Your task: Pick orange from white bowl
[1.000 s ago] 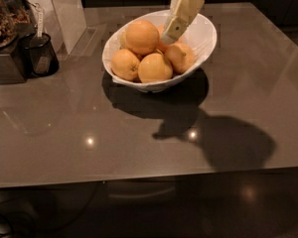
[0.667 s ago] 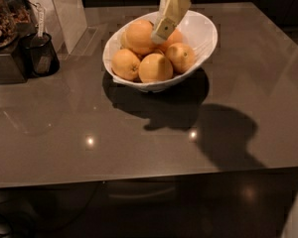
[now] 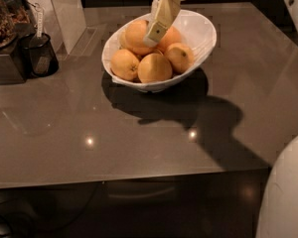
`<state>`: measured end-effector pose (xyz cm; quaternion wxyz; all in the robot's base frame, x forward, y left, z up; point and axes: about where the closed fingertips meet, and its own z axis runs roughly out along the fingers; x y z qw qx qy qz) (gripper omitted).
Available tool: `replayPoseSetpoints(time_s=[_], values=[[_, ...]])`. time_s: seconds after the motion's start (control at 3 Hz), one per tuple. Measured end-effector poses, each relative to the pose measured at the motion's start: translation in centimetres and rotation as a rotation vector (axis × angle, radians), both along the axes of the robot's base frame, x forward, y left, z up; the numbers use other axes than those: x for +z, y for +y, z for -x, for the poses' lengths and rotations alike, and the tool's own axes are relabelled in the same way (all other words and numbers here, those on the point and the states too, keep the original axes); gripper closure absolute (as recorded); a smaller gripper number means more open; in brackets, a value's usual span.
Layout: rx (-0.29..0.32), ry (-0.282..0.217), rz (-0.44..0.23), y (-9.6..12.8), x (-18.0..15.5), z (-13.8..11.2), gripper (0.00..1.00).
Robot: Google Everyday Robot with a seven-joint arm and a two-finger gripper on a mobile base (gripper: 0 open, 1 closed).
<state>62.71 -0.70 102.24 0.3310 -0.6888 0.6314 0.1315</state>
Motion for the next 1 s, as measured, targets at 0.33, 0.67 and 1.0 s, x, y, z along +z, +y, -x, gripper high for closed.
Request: replayPoseSetpoints(time_s=[0.33, 0.67, 1.0], values=[[-0.048, 0.028, -0.029, -1.0, -1.2, -1.0, 0.0], [-0.09, 0.054, -0.065, -2.0, -2.4, -2.3, 0.0], [-0.103, 0.072, -0.097, -1.8, -3.5, -3.7, 0.0]])
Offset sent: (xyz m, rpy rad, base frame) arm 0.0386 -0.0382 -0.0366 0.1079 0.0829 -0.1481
